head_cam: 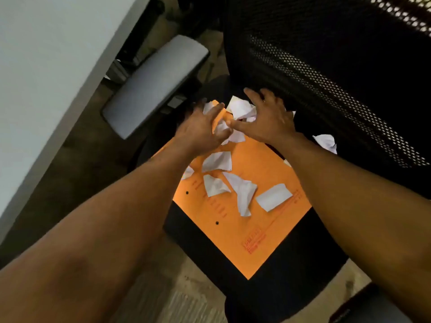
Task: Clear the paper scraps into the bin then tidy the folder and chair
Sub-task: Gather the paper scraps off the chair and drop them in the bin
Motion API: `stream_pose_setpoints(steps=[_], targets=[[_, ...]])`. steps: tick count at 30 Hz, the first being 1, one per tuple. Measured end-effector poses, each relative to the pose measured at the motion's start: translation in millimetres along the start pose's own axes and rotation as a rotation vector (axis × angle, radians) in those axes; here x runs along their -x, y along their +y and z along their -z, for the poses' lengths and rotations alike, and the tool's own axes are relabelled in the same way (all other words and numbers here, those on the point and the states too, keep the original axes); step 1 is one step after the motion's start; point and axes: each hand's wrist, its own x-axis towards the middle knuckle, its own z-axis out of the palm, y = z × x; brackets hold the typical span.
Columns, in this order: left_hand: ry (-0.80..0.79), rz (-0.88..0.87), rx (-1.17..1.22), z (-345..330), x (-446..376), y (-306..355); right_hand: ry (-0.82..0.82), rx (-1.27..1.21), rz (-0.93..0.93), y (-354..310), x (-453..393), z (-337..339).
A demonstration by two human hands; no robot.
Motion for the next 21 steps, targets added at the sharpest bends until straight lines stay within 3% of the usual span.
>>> stream_pose_setpoints(steps=[4, 11, 17, 21], targets=[[0.070, -0.059, -0.095, -14, 13, 7, -0.085, 0.139, 0.024, -10, -5, -13], [0.143, -0.114, -0.211, -22, 69, -1, 0.161, 0.178, 0.065, -4, 29, -30], [0.233, -0.038, -0.112, -28, 117, -19, 0.316, 0.132, 0.115, 14, 48, -30], [0.215, -0.028, -0.042, -38, 132, -16, 0.509, 0.055, 0.135, 13, 59, -21]])
